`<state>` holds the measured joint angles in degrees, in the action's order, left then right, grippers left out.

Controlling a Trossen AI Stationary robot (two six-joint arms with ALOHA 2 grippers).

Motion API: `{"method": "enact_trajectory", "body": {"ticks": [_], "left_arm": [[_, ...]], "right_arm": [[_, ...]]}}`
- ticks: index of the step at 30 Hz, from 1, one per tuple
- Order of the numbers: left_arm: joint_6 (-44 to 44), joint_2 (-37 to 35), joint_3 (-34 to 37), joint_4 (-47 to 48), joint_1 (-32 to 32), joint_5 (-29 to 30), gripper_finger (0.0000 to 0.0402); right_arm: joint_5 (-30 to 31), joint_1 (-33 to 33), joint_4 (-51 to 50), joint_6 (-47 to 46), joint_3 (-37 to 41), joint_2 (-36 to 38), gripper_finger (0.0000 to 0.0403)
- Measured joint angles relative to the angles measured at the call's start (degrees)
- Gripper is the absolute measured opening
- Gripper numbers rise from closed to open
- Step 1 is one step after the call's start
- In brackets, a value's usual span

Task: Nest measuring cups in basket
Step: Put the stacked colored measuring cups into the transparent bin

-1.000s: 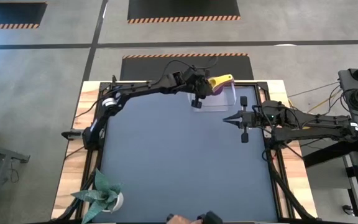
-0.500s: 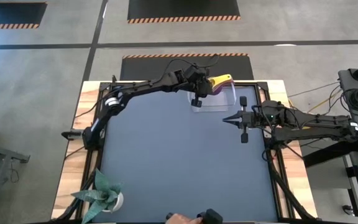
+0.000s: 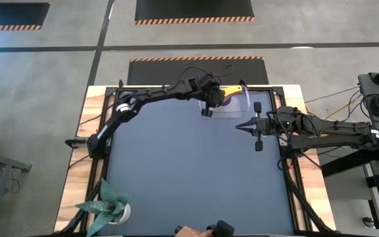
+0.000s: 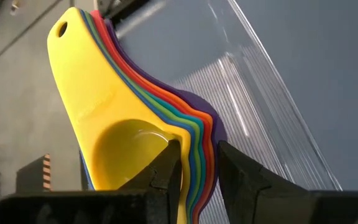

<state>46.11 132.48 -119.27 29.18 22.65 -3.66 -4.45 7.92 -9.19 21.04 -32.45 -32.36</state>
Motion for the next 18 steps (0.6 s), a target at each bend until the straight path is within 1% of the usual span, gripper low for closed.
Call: {"method": "enact_trajectory", "body": {"ticks": [15, 18], "left_arm": [[-0.1, 2.2, -0.1, 3.9, 0.2, 0.2, 0.0071], [-0.1, 3.0, -0.1, 4.4, 0.2, 1.6, 0.0071]], "right_arm": [[0.0, 0.0, 0.0, 0.1, 0.0, 0.0, 0.0009], [0.0, 0.0, 0.0, 0.1, 0.0, 0.0, 0.0009]]}}
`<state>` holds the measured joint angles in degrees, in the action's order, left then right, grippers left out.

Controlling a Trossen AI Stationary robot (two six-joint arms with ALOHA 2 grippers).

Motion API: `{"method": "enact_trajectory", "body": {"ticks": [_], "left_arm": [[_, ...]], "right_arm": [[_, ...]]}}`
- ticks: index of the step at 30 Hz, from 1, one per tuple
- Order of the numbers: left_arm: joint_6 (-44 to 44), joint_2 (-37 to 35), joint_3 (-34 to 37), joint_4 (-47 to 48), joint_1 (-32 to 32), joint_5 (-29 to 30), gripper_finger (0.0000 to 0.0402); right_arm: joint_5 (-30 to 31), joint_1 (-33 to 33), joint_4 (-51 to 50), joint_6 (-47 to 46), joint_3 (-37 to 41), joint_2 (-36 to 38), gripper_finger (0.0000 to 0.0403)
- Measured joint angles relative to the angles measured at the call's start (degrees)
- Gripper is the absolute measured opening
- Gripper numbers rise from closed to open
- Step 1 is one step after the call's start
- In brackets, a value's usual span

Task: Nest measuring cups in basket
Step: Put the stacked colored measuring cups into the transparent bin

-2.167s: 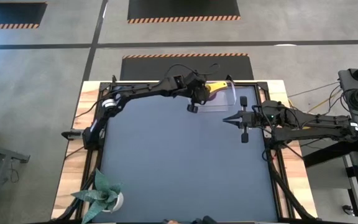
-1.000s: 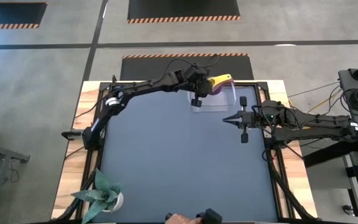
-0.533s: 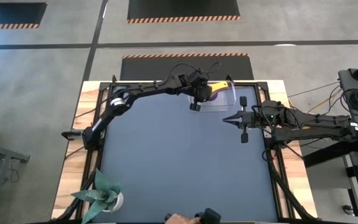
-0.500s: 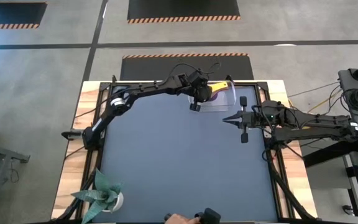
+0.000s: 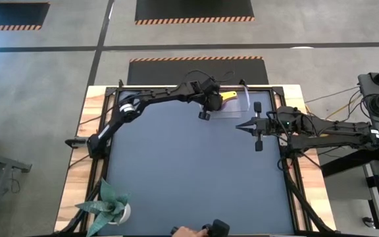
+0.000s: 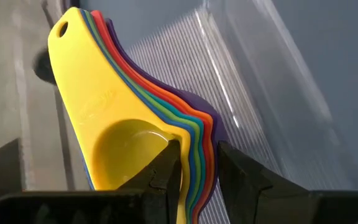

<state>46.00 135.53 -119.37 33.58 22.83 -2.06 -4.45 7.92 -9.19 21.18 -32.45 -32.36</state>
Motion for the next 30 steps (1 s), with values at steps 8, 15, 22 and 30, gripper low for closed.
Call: {"method": "enact_trajectory", "body": {"ticks": [8, 15, 22, 30], "left_arm": [[0.0, 1.0, 0.0, 1.0, 0.0, 1.6, 0.0073], [0.0, 1.0, 0.0, 1.0, 0.0, 1.6, 0.0073], [0.0, 1.0, 0.0, 0.9, 0.0, 1.6, 0.0073], [0.0, 1.0, 0.0, 0.5, 0.0, 1.6, 0.0089]], "right_arm": [[0.0, 0.0, 0.0, 0.0, 0.0, 0.0, 0.0009], [0.0, 0.0, 0.0, 0.1, 0.0, 0.0, 0.0009], [0.0, 0.0, 0.0, 0.1, 0.0, 0.0, 0.0009], [0.0, 0.0, 0.0, 0.1, 0.0, 0.0, 0.0009]]}}
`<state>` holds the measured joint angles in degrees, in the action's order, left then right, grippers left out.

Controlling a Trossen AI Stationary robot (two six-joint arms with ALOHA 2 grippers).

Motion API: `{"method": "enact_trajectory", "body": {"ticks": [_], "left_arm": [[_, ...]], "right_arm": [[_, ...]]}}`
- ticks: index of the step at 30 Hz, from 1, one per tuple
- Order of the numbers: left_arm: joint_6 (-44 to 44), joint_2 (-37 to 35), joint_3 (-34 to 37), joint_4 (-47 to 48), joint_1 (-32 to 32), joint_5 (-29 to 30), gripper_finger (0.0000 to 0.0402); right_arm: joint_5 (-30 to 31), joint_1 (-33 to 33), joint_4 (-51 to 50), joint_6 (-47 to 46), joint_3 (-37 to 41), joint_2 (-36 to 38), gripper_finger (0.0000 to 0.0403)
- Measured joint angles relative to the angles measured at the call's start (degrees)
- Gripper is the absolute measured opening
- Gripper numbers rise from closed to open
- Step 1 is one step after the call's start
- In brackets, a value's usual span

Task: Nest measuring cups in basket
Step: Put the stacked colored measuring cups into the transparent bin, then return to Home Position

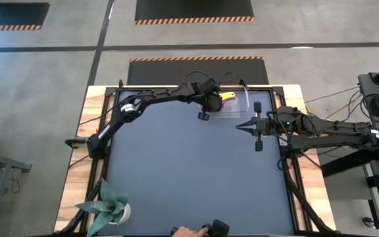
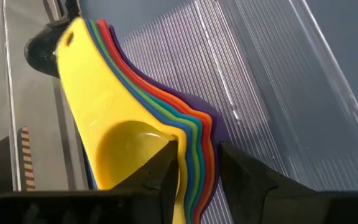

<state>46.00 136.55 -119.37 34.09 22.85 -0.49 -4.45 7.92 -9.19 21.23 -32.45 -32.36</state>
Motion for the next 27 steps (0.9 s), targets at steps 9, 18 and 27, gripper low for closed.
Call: {"method": "enact_trajectory", "body": {"ticks": [9, 18, 27], "left_arm": [[0.0, 0.0, 0.0, -0.9, 0.0, 0.0, 0.0128], [0.0, -0.4, 0.0, -0.5, -0.5, 0.0, 0.0132], [0.0, -3.5, 0.0, 0.8, -1.5, 0.0, 0.0132]], "right_arm": [[0.0, 0.0, 0.0, 0.0, 0.0, 0.0, 0.0009], [0.0, 0.0, -0.1, 0.0, 0.0, 0.0, 0.0009], [0.0, 0.0, -0.4, 0.3, 0.0, 0.0, 0.0009]]}}
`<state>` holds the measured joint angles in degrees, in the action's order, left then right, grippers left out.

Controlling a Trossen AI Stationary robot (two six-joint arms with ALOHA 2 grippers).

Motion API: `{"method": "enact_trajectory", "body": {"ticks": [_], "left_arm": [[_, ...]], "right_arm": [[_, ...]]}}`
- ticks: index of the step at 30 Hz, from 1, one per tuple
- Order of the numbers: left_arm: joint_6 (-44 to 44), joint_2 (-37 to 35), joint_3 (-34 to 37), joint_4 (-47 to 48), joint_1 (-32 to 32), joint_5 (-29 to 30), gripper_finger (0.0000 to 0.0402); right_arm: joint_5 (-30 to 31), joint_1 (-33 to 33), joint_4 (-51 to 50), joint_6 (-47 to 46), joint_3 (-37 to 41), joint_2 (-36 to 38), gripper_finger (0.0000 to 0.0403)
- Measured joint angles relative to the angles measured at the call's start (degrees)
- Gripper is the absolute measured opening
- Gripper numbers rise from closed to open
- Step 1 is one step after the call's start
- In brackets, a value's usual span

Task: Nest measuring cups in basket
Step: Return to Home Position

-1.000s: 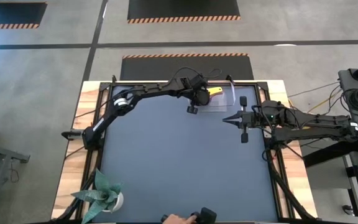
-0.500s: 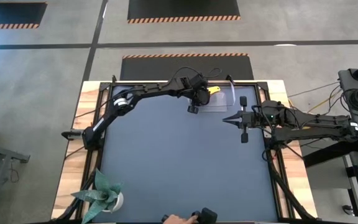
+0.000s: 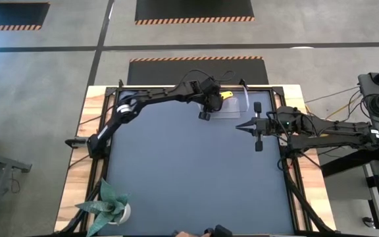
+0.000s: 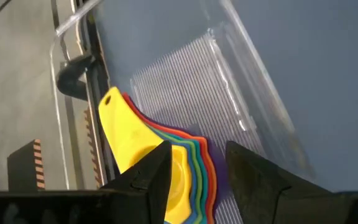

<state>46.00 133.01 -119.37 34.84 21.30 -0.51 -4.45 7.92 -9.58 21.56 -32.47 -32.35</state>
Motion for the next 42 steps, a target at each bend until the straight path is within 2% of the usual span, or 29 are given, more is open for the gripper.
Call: {"method": "enact_trajectory", "body": {"ticks": [7, 13, 16, 22, 25, 32, 42], "left_arm": [[-2.1, -4.8, 0.0, 4.9, -2.7, -0.3, 0.0122], [-3.5, -12.7, 4.0, 7.6, -7.2, -5.2, 0.0077], [-4.4, -19.2, 11.1, 4.8, -9.2, -5.1, 0.0048], [-9.5, -35.0, 31.8, -10.0, -13.5, -2.3, 0.0003], [-12.1, -42.5, 41.0, -16.2, -15.4, -0.3, 0.0003], [-19.5, -60.0, 59.0, -24.8, -17.6, 0.1, 0.0000], [-27.0, -85.3, 78.3, -28.4, -18.8, 0.1, 0.0000]], "right_arm": [[-0.1, 0.0, -0.4, 2.2, 0.6, 0.1, 0.0009], [-0.6, 0.0, 2.5, 3.7, 2.6, 0.7, 0.0009], [-1.6, 0.0, 3.0, 3.7, 4.1, 1.7, 0.0009], [-2.0, 0.0, 4.8, 2.0, 5.7, 3.6, 0.0009], [-2.0, 0.0, 4.8, 1.3, 6.4, 3.9, 0.0009], [-2.0, 0.0, 5.8, 1.0, 7.8, 4.5, 0.0009], [-2.0, 0.0, 5.7, 0.9, 8.4, 6.4, 0.0009]]}}
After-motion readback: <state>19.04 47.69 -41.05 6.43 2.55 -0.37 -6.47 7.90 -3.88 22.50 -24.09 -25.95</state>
